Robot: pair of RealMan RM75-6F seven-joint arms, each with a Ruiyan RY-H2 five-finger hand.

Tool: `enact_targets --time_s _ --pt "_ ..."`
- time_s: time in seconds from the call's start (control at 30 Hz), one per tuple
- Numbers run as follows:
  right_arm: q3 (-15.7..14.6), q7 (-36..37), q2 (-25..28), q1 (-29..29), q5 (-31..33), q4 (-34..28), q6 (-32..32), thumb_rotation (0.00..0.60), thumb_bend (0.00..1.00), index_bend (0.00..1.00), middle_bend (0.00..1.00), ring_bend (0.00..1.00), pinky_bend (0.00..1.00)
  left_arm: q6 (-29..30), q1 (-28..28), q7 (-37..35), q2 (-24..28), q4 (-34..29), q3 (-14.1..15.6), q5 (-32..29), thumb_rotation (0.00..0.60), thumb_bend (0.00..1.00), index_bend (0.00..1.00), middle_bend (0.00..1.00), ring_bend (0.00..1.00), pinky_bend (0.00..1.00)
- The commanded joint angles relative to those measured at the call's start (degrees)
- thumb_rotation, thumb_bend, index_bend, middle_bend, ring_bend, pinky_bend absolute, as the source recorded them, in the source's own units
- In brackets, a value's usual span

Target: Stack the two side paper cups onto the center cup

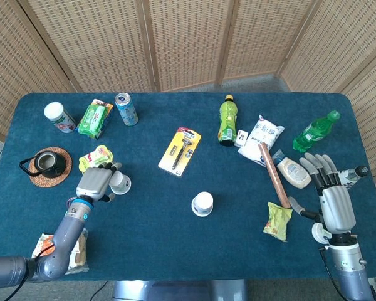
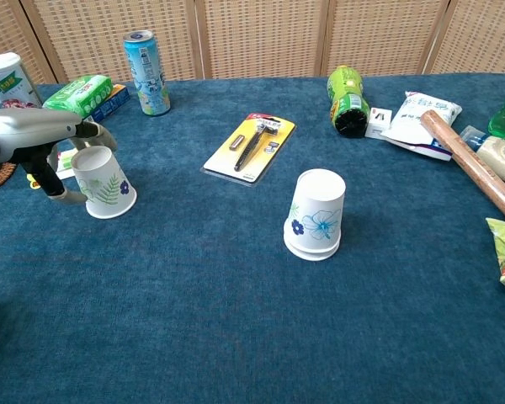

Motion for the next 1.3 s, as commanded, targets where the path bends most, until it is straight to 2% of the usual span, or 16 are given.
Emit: enact_targets --time_s 0.03,0.43,0.7,0.9,1.07,1.3 --pt "0.02 0.06 0.02 -0.02 -0.01 -0.01 -0.01 0.6 0.27 0.11 0.05 0.0 0.01 0.66 -0.13 0.49 -0.39 0.12 0.1 0.14 0.6 0.35 0.22 0.29 0.27 0.46" --pt "0.07 0.29 0.06 -0.04 -0.07 -0.11 -0.29 0.6 0.27 0.11 0.05 0.0 0.01 3.03 0.31 1.18 -1.58 1.09 0.51 2.26 0.6 0.39 0.3 0.37 0.35 0.52" --pt "0.01 0.19 0.07 -0.03 -0.16 -0.19 -0.52 0.6 0.27 0.11 0.05 0.0 0.01 3.27 0.79 0.24 -1.04 -0.07 -0.13 2.65 0.6 0.45 0.31 0.38 0.37 0.53" --pt "0.0 0.12 0.02 0.03 -0.07 -0.18 -0.82 0.6 0.27 0.11 0.05 0.0 0.01 4.07 1.33 -2.19 3.32 -6.84 -2.03 4.72 0.6 0.43 0.31 0.38 0.37 0.53" --pt "-0.13 -0.21 -0.07 0.14 -0.32 -0.41 -1.04 0.6 0.27 0.11 0.05 0.0 0.01 4.18 0.77 -2.91 7.37 -15.09 -3.76 6.8 0.6 0.43 0.31 0.38 0.37 0.53" --pt "-0.1 -0.27 -0.06 0.15 -0.25 -0.43 -1.16 0.6 0.27 0.11 0.05 0.0 0.01 5.81 -2.7 1.96 9.23 -24.65 -6.1 7.95 0.6 0.43 0.31 0.38 0.37 0.53"
